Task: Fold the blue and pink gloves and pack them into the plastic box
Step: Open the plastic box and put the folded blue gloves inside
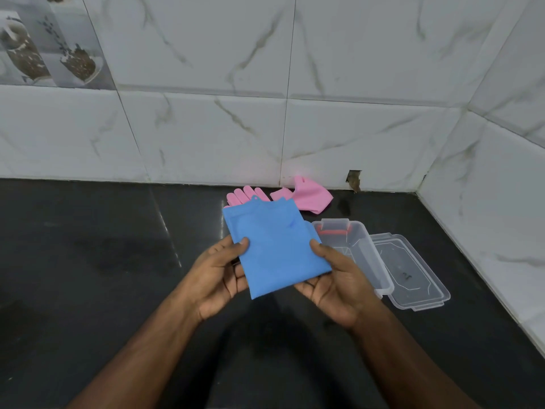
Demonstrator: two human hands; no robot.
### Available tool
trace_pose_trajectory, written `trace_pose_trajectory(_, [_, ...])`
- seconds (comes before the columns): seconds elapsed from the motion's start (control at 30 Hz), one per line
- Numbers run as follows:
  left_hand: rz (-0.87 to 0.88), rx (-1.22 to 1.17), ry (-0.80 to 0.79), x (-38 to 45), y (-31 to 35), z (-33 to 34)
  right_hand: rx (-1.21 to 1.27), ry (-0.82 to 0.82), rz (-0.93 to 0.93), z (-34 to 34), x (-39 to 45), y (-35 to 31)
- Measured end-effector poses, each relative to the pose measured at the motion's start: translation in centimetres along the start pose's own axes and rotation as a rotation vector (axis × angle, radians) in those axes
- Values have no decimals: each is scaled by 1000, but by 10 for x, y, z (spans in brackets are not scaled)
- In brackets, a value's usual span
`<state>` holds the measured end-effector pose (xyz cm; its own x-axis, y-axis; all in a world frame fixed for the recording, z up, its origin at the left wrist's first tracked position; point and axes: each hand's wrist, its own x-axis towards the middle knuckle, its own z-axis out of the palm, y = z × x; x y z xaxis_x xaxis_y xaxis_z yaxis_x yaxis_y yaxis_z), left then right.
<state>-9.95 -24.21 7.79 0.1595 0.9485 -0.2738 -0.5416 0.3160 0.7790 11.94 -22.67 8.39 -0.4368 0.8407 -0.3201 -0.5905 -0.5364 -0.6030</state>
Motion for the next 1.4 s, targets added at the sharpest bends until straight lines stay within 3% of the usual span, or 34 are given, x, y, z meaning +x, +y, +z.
trace_pose_trajectory(0.17, [-61,94,-102,2,1,-6,-172,-49,34,1,7,-12])
trace_pose_trajectory(0.37, [-52,155,-75,5,-1,-2,-414,77,-72,-6,14,-22])
trace_pose_trajectory(0.8, [9,302,21,22,-8,18,-511,152,-182,-18,8,-33])
trace_pose_trajectory(1.17, [67,445,54,61,-13,71,-614,230,-295,-44,-11,-91])
trace_pose_trajectory(1.4, [23,623,53,101,-26,105,-696,354,-244,-80,-1,-123])
